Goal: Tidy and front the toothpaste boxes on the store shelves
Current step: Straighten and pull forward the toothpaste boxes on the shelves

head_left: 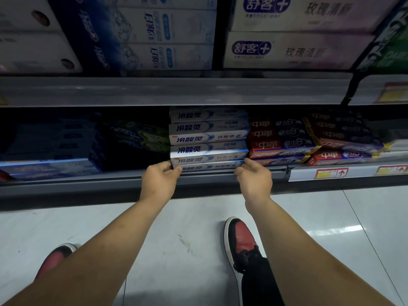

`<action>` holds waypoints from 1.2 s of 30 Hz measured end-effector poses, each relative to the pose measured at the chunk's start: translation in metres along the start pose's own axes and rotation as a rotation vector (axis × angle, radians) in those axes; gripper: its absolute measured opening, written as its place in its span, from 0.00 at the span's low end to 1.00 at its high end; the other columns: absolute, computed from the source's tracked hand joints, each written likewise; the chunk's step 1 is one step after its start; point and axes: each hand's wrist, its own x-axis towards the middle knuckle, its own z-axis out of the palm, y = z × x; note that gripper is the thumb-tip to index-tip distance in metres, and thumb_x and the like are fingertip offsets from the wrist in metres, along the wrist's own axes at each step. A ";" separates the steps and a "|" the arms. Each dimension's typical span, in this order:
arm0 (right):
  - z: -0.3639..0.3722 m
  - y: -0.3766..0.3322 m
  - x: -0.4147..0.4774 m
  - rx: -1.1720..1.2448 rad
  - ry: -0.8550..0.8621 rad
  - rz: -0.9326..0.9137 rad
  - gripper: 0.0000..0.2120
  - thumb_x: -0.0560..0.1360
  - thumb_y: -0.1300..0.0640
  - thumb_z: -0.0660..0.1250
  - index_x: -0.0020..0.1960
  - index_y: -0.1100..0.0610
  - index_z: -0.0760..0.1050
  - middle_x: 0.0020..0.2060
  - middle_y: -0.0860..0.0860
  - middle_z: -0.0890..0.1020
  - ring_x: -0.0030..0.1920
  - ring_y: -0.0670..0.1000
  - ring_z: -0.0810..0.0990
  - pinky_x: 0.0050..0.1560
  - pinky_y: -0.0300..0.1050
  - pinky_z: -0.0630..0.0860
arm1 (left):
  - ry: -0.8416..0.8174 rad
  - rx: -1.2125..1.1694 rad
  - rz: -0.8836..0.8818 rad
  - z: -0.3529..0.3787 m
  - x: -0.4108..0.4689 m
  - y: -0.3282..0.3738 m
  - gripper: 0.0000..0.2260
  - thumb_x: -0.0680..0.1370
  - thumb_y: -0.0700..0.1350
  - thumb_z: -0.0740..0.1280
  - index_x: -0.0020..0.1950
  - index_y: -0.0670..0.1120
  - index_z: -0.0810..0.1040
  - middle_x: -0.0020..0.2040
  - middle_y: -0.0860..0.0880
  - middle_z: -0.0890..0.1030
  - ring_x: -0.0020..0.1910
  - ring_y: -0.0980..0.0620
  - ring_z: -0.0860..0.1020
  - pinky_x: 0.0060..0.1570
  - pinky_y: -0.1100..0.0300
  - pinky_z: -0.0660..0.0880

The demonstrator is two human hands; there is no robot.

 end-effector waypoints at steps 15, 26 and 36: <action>-0.022 0.004 -0.008 0.057 -0.136 0.004 0.27 0.77 0.66 0.70 0.74 0.56 0.72 0.68 0.51 0.78 0.67 0.54 0.78 0.71 0.55 0.73 | 0.023 0.049 -0.215 0.009 -0.017 0.015 0.13 0.78 0.43 0.72 0.62 0.43 0.79 0.54 0.47 0.82 0.52 0.48 0.78 0.49 0.56 0.73; -0.084 -0.009 0.014 0.138 0.180 0.052 0.14 0.78 0.66 0.67 0.62 0.56 0.78 0.55 0.55 0.84 0.58 0.57 0.82 0.64 0.54 0.78 | -0.300 0.042 -0.051 0.085 -0.057 0.075 0.16 0.77 0.43 0.71 0.66 0.49 0.79 0.59 0.51 0.83 0.56 0.52 0.80 0.59 0.56 0.77; -0.139 -0.028 0.063 0.136 0.209 -0.005 0.25 0.78 0.66 0.67 0.74 0.55 0.71 0.65 0.50 0.79 0.50 0.48 0.79 0.43 0.37 0.71 | -0.274 -0.118 -0.032 0.144 -0.058 0.085 0.27 0.79 0.39 0.69 0.77 0.47 0.69 0.71 0.51 0.76 0.66 0.54 0.75 0.69 0.54 0.71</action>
